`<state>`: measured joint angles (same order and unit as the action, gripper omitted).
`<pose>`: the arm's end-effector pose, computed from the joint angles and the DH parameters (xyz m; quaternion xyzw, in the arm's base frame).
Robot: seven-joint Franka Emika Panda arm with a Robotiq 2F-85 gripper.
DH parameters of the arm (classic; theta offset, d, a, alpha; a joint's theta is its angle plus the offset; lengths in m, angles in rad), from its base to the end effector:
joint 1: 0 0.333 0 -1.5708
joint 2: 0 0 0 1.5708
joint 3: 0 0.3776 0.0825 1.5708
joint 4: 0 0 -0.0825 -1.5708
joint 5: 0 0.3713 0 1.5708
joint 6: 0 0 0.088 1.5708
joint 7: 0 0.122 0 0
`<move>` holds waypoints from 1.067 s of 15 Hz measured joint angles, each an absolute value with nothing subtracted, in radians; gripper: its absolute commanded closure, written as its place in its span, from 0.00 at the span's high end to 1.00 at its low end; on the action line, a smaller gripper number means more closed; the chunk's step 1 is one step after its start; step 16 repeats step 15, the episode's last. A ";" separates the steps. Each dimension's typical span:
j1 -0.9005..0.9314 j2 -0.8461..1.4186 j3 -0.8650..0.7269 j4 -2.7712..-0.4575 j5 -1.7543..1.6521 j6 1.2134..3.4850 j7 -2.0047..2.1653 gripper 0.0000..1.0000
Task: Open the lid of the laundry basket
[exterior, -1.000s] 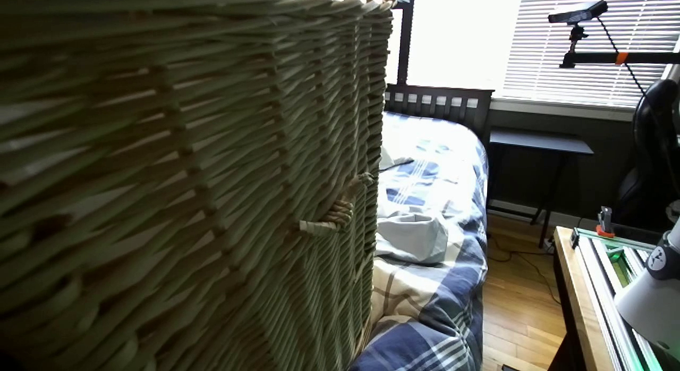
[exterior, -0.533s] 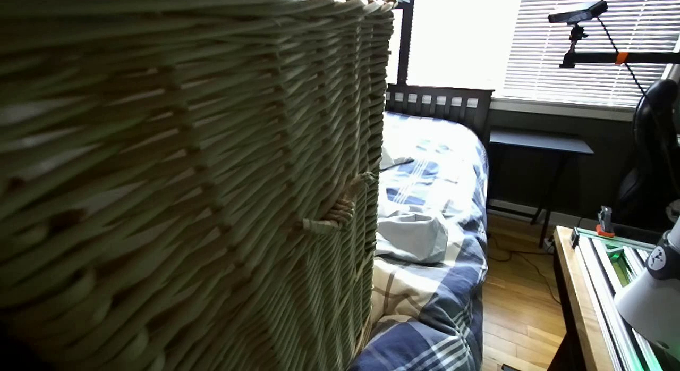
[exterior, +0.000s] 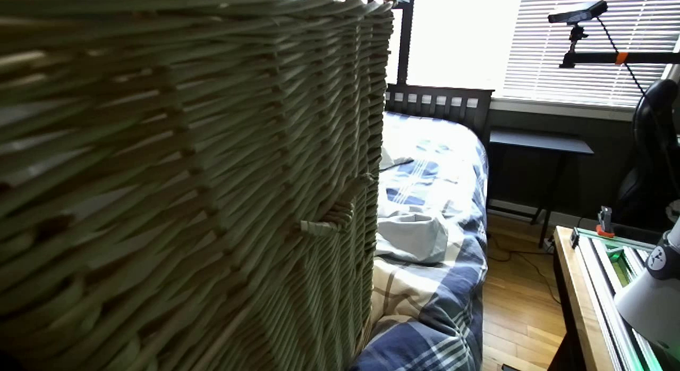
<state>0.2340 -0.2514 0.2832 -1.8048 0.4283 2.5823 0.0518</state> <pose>0.4314 0.2743 0.8140 -0.8560 -0.1112 -0.4180 0.2832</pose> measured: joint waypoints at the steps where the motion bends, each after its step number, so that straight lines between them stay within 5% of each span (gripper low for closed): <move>1: 0.216 -0.274 0.274 -1.823 0.371 2.560 0.088 1.00; 16: 0.032 -0.563 0.277 -1.896 -0.120 1.841 0.369 1.00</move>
